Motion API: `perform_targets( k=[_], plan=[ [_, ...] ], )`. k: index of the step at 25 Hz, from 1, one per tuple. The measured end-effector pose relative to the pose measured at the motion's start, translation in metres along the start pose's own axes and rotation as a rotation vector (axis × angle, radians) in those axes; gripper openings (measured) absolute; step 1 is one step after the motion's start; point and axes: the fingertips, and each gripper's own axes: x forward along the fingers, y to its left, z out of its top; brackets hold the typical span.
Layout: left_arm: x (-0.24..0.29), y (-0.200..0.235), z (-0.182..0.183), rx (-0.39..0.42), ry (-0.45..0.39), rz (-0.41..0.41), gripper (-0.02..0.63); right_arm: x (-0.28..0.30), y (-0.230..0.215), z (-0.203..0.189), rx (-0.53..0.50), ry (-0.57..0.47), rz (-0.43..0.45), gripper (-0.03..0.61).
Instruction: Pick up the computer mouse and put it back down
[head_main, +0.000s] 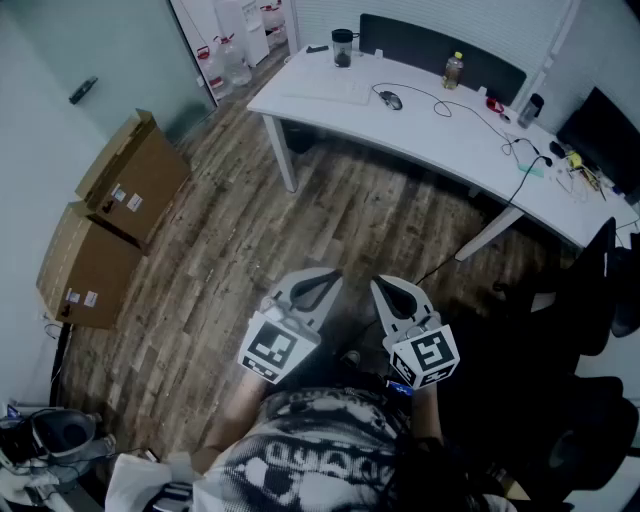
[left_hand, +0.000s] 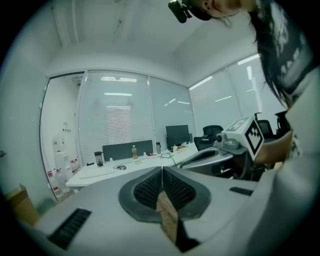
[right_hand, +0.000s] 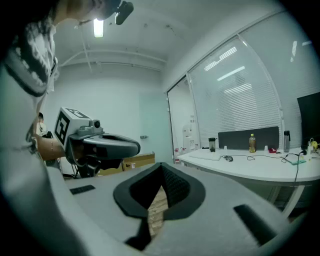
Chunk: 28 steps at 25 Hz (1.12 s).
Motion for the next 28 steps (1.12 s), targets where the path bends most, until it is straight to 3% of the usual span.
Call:
perform_targets(
  k=[17,23,28],
  plan=[
    [0.01,0.007,-0.01,-0.015,0.055,0.026,0.005,0.011,-0.012,-0.014,0.054,0.006,0.04,-0.004],
    [0.032,0.048,-0.033,-0.036,0.086,0.045,0.005,0.045,-0.034,-0.021,0.072,0.031,0.037,-0.003],
    [0.069,0.097,-0.037,-0.047,0.085,0.015,0.005,0.095,-0.074,-0.019,0.097,0.043,-0.002,-0.003]
  ],
)
